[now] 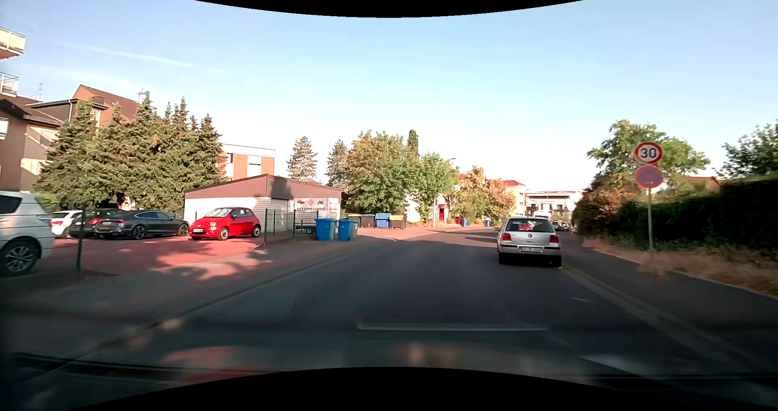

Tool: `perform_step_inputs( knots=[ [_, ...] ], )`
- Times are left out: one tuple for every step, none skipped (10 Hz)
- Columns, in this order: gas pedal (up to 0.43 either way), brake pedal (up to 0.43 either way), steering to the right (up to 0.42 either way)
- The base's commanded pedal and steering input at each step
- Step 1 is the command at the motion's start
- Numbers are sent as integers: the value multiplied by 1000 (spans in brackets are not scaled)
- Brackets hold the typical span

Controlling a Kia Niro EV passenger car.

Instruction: Follow the waypoints while adhering to traffic rules and regulations

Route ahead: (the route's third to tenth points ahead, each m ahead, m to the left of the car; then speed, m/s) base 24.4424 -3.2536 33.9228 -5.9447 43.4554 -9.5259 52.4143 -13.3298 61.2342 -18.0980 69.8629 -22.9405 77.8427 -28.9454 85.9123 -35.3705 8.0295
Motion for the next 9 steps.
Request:
perform_step_inputs(
  knots=[
    [28, 0, 18],
    [28, 0, 28],
    [28, 0, 40],
    [28, 0, 47],
    [39, 0, 54],
    [39, 0, 58],
    [39, 0, 61],
    [39, 0, 62],
    [39, 0, 61]
  ],
)
